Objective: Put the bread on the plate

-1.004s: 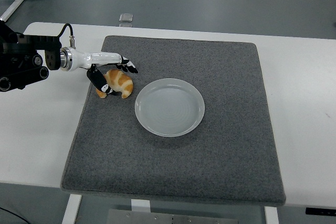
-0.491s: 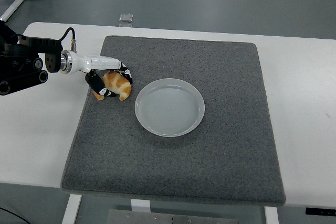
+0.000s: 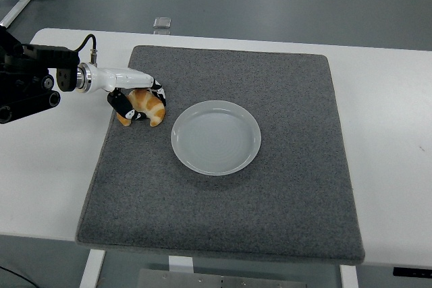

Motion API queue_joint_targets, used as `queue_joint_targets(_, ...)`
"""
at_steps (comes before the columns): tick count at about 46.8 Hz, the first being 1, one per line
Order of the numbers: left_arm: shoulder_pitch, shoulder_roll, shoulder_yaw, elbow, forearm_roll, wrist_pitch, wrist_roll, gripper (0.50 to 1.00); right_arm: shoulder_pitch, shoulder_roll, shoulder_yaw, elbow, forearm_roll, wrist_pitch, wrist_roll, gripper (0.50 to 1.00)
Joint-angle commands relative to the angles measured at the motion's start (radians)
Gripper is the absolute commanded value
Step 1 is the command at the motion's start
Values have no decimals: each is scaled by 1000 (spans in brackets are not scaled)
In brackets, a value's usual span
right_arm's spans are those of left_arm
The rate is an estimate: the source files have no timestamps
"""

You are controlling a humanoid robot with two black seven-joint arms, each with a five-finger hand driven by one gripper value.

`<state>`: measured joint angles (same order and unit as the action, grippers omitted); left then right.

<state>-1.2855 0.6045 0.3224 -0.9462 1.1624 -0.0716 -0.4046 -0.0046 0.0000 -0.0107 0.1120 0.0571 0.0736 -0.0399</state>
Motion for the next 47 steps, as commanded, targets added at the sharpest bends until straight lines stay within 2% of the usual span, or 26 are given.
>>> queue_joint_targets(1,-6,0,-3,0,-1,4,0,500,0,0,0,0,0,0,0,952)
queue_joint_targets(9,-43,6,-13,-9,-3,13,0,500,0,0,0,0,0,0,0,952)
queue_joint_targets(17,-159,15,-16,-16,-24,10,0,500,0,0,0,0,0,0,0,952)
queue_joint_targets(22,-245,26,-35,-31,-44,-13,0,500,0,0,0,0,0,0,0,952)
queue_joint_targets(27,-310,50,-85,-57,-61,-71,0,500,0,0,0,0,0,0,0,954)
queue_joint_targets(35,-337,54,-146,-101,-56,-89,-22,500,0,0,0,0,0,0,0,952)
queue_joint_targets(40,-351,54,-149,-155,-55,-90,-69,500,0,0,0,0,0,0,0,952)
queue_joint_targets(47,-348,50,-180,-221,-47,-80,-95,500,0,0,0,0,0,0,0,952)
